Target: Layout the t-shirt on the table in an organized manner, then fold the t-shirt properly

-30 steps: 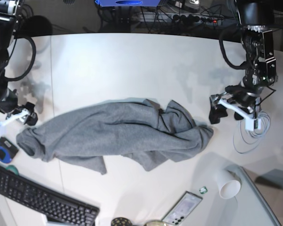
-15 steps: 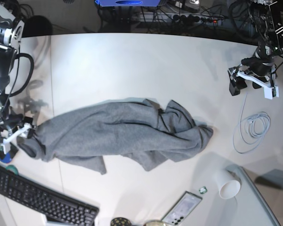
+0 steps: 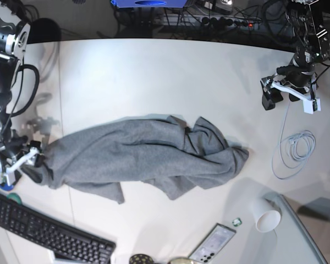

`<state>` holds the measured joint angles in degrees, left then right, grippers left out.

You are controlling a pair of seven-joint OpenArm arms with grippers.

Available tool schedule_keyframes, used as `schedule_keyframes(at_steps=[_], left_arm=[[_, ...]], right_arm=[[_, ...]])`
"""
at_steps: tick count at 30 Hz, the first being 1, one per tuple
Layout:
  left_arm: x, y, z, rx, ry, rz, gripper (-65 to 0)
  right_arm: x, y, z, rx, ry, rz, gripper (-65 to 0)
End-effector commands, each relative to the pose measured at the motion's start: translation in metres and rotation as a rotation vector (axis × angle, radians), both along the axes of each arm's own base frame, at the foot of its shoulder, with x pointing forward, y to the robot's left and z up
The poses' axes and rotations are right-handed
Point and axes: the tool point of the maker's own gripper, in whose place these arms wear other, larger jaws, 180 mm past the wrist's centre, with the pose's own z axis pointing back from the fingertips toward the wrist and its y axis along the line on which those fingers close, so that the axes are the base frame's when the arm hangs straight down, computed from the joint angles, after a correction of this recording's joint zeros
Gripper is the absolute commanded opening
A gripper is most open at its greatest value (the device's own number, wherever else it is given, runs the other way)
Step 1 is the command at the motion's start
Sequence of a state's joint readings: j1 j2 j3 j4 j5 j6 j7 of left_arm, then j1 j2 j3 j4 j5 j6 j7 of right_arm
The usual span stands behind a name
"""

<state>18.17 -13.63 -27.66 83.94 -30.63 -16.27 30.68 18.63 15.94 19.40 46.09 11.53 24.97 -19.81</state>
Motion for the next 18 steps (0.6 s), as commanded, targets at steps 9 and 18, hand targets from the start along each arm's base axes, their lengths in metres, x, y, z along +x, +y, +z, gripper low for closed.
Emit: schedule_keyframes(at_steps=[9,18], left_arm=[[0.013,0.005,0.014,0.012,-0.056,-0.001,-8.9],[0.013,0.008,0.015,0.016,-0.057,0.006,-8.9]], right_arm=[[0.026,-0.003,0.016,0.028,-0.045,-0.011,-29.6],[0.024,0.021,0.007,-0.025,0.000,0.107,-64.5]])
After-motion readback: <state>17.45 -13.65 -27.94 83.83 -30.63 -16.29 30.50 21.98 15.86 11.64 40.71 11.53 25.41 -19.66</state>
